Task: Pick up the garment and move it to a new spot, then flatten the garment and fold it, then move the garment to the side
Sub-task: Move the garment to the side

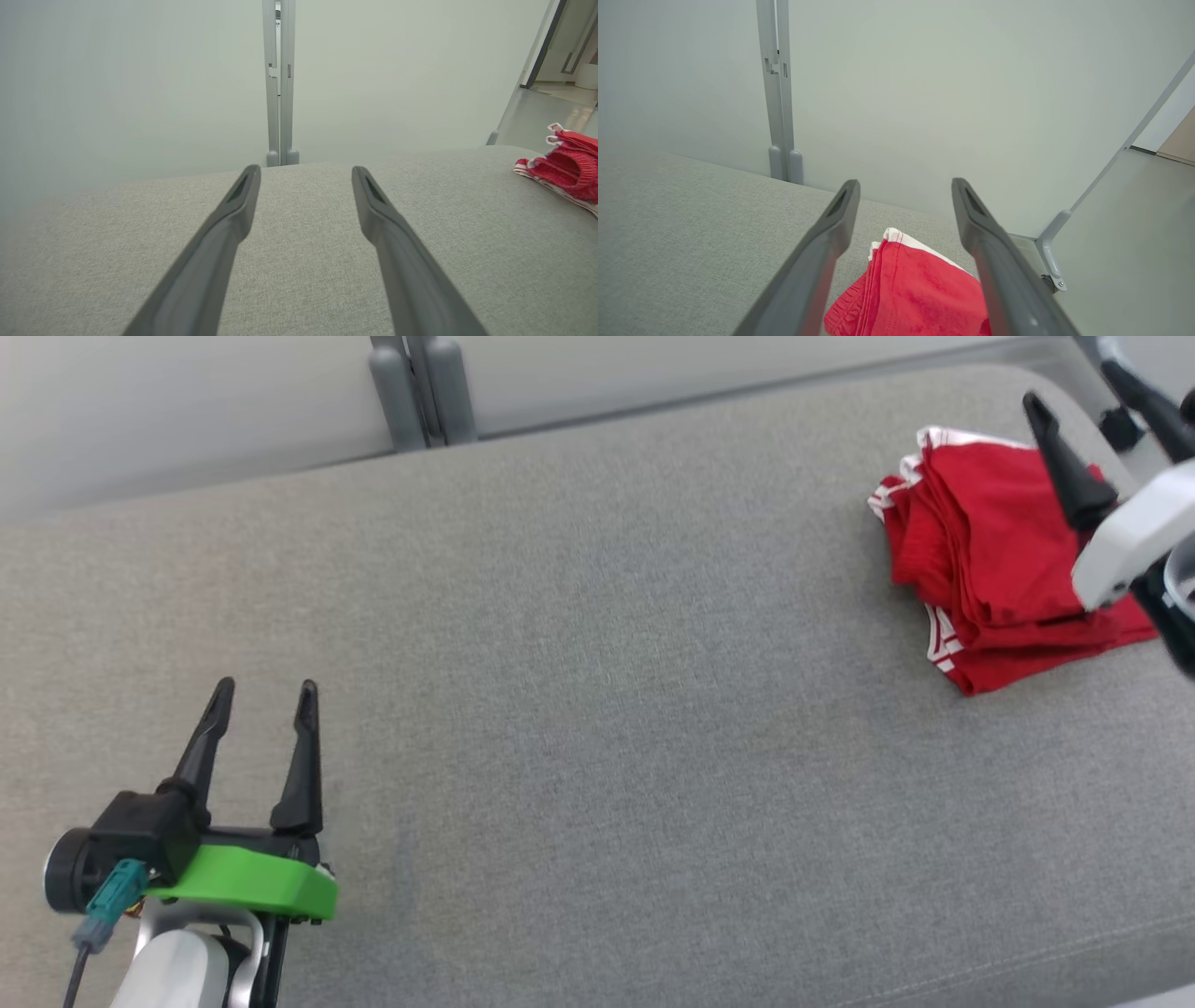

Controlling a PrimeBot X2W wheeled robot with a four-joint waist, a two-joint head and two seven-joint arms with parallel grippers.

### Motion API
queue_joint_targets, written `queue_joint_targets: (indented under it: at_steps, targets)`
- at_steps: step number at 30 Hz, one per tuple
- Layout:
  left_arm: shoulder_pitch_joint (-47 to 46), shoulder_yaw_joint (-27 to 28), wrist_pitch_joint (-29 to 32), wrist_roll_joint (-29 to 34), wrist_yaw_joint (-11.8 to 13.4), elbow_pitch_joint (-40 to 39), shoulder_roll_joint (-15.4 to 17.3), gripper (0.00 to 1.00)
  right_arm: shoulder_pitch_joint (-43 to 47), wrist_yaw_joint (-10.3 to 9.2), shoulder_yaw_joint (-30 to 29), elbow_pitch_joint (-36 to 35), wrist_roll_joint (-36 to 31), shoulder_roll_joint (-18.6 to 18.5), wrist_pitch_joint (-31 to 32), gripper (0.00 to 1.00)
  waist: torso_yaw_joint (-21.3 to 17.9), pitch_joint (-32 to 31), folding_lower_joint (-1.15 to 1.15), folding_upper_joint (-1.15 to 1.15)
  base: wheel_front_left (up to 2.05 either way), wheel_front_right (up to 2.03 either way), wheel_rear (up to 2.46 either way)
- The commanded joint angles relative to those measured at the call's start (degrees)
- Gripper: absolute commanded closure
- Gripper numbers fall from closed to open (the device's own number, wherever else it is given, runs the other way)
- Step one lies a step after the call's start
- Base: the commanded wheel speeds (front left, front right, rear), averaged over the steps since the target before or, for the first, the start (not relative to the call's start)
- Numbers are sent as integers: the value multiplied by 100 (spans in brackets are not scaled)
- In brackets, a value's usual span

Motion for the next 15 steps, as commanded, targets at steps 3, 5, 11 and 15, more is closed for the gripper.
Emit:
queue_joint_targets:
  at_steps: [3, 5, 11, 15]
  targets:
    - [239, 137, -23, -204, 93, -76, -24, 0, 863, -11, -728, -496, -287, 151, -11, 0, 241, -655, 0, 0, 0, 0, 0]
    - [311, 206, -31, -267, 146, -125, -62, 0, 1392, -11, -1186, -823, -479, 249, -11, 0, 308, -723, 0, 0, 0, 0, 0]
    - [559, 315, -65, -319, 224, -134, -129, 0, 2874, -11, -2328, -1685, -1122, 815, -11, 0, 454, -888, 0, 0, 0, 0, 0]
    - [686, 311, -93, -216, 257, 26, -157, 0, 3652, -11, -3002, -2094, -1532, 1246, -11, 0, 514, -979, 0, 0, 0, 0, 0]
